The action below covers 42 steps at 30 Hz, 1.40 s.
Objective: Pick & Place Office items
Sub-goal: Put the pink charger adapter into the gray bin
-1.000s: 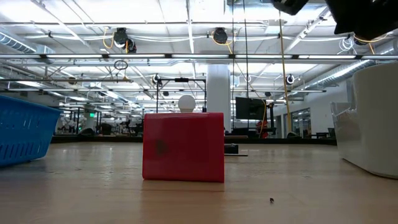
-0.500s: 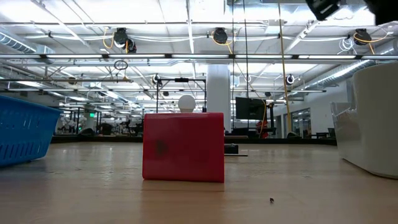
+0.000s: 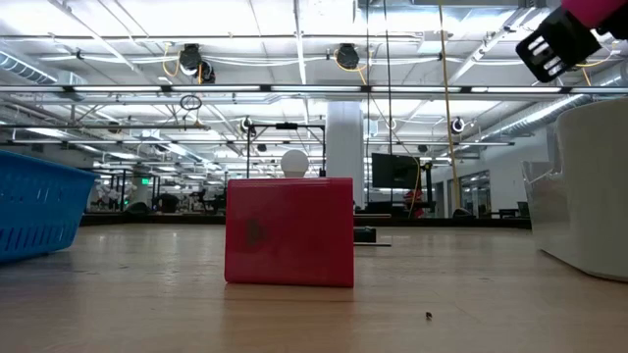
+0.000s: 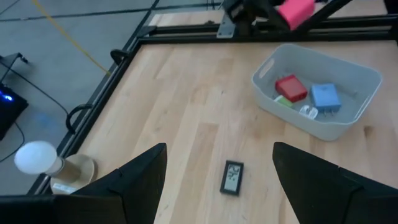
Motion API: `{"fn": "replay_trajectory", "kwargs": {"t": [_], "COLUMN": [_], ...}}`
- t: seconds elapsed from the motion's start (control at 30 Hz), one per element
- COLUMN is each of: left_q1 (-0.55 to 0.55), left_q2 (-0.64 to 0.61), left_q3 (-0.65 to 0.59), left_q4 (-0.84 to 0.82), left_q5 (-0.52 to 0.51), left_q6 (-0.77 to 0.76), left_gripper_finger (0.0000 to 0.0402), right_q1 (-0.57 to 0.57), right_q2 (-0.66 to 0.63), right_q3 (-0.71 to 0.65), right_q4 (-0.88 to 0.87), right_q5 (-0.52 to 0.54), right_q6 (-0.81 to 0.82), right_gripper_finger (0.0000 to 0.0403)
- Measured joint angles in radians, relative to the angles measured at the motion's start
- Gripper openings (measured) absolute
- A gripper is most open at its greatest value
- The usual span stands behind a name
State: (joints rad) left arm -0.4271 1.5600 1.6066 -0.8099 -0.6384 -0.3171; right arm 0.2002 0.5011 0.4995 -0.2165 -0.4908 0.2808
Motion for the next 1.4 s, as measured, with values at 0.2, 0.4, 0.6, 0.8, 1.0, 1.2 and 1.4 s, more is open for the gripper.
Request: {"fn": "replay_trajectory", "kwargs": {"t": [0.2,0.4,0.6,0.8,1.0,1.2,1.4], "left_q1": [0.002,0.017,0.037,0.048,0.057,0.058,0.058], "left_q2": [0.000,0.000,0.000,0.000,0.000,0.000,0.000], "left_q3": [0.000,0.000,0.000,0.001,0.001,0.001,0.001], "left_q4": [0.029,0.031,0.049,0.061,0.063,0.065,0.065], "left_q5": [-0.001,-0.001,0.000,0.006,0.008,0.008,0.008], "left_q6": [0.024,0.025,0.035,0.061,0.073,0.073,0.074], "left_gripper_finger": [0.0294,0.0294,0.0294,0.0294,0.0294,0.0294,0.0294], "right_q1": [0.033,0.074,0.128,0.179,0.209,0.209,0.209], "right_q2": [0.019,0.057,0.135,0.237,0.287,0.284,0.284], "right_q3": [0.000,0.000,0.000,0.000,0.000,0.000,0.000], "right_q4": [-0.125,-0.262,-0.249,-0.201,-0.151,-0.137,-0.129], "right_q5": [0.094,0.262,0.292,0.336,0.338,0.334,0.333], "right_q6": [-0.005,0.004,0.005,0.015,0.021,0.051,0.073], "right_gripper_finger": [0.0246,0.0246,0.0246,0.0246,0.0252,0.0273,0.0266]}}
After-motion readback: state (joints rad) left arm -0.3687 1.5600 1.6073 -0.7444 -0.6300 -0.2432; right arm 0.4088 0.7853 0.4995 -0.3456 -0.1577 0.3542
